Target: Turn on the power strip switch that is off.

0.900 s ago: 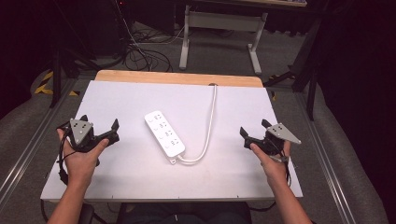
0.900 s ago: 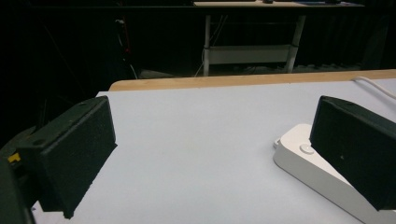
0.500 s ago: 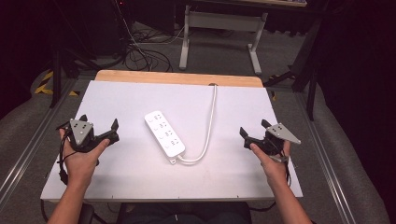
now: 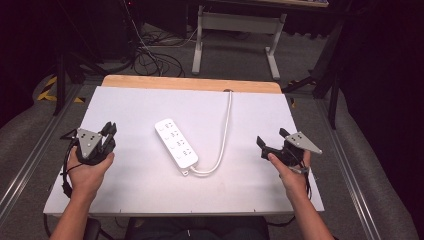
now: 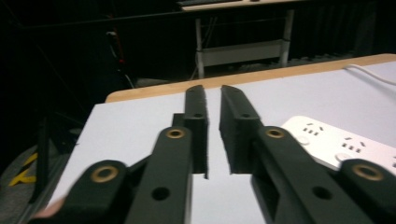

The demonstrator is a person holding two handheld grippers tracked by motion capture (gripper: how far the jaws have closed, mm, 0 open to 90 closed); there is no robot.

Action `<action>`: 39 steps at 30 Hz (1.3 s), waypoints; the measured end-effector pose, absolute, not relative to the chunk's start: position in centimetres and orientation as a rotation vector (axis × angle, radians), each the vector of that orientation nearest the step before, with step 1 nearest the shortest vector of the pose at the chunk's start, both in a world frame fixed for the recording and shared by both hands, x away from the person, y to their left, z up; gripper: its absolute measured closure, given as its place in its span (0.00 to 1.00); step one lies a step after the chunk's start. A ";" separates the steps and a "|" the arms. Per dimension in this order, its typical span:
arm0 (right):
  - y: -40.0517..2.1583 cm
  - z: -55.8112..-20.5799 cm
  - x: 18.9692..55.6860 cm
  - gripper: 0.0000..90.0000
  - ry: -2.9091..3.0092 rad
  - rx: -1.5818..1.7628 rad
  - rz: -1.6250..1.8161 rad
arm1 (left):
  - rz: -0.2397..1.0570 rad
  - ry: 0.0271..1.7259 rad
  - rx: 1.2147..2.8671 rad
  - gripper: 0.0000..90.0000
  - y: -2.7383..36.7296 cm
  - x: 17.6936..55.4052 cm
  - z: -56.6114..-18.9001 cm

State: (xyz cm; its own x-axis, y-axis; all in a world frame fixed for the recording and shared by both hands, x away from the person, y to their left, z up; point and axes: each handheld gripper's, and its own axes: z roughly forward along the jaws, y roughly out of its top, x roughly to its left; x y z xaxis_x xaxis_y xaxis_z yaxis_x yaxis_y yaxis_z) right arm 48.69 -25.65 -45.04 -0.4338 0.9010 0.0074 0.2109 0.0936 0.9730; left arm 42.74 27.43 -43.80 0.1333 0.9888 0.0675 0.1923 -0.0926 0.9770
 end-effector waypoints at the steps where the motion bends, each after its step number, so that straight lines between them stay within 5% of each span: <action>1: -25.7 -45.0 48.7 0.08 1.735 1.100 1.379 | 1.066 1.214 1.474 0.96 27.5 42.7 -43.8; 39: -25.8 -45.1 48.8 0.08 1.745 1.114 1.375 | 0.875 1.124 1.679 1.00 26.2 43.8 -41.9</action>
